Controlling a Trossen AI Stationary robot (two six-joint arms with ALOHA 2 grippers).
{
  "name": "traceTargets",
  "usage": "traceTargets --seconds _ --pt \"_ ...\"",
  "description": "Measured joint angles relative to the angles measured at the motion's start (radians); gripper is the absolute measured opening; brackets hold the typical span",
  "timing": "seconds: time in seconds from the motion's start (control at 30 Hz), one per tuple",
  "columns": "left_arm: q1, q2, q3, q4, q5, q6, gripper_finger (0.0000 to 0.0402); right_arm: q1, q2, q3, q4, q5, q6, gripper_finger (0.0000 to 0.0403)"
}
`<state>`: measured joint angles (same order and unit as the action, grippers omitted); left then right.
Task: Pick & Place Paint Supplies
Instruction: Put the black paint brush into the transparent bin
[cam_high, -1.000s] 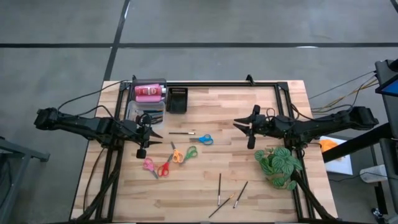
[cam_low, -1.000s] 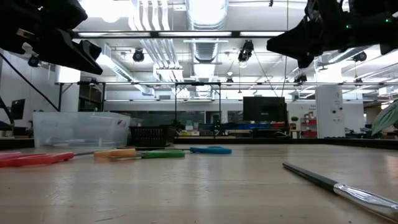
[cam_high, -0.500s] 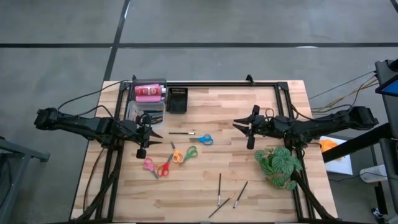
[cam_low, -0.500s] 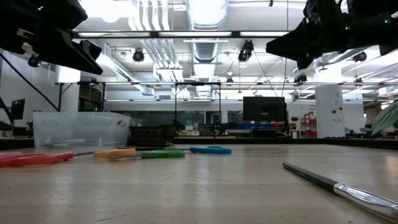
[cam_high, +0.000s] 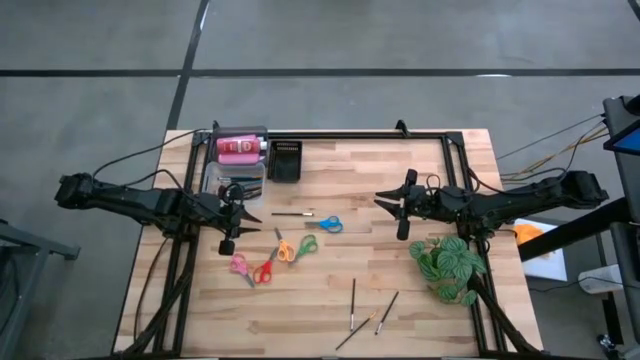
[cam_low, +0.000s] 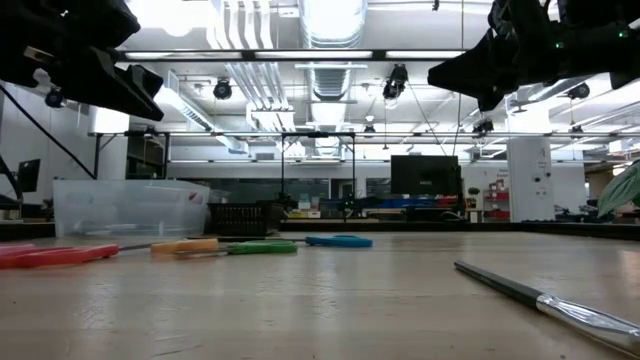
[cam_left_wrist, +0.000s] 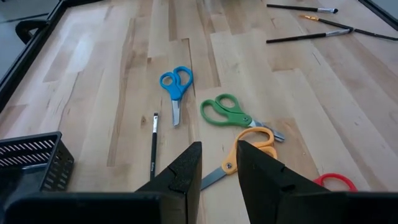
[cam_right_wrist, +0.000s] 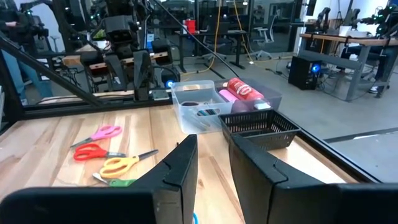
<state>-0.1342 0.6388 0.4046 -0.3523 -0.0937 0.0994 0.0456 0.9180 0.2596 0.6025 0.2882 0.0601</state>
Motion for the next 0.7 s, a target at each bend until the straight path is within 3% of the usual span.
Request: traceTargets --seconds 0.37,0.53,0.7 --pt "0.0 0.0 0.0 0.007 -0.027 0.006 0.0102 0.0 0.0 0.0 0.0 0.0 0.0 0.009" --pt "-0.001 0.008 -0.006 0.22 -0.03 -0.313 0.0102 0.0 0.0 0.0 0.0 0.0 0.0 0.009" --pt "0.0 0.064 0.039 0.252 -0.053 -0.252 0.0102 -0.001 0.0 0.0 0.0 0.0 0.0 0.009"
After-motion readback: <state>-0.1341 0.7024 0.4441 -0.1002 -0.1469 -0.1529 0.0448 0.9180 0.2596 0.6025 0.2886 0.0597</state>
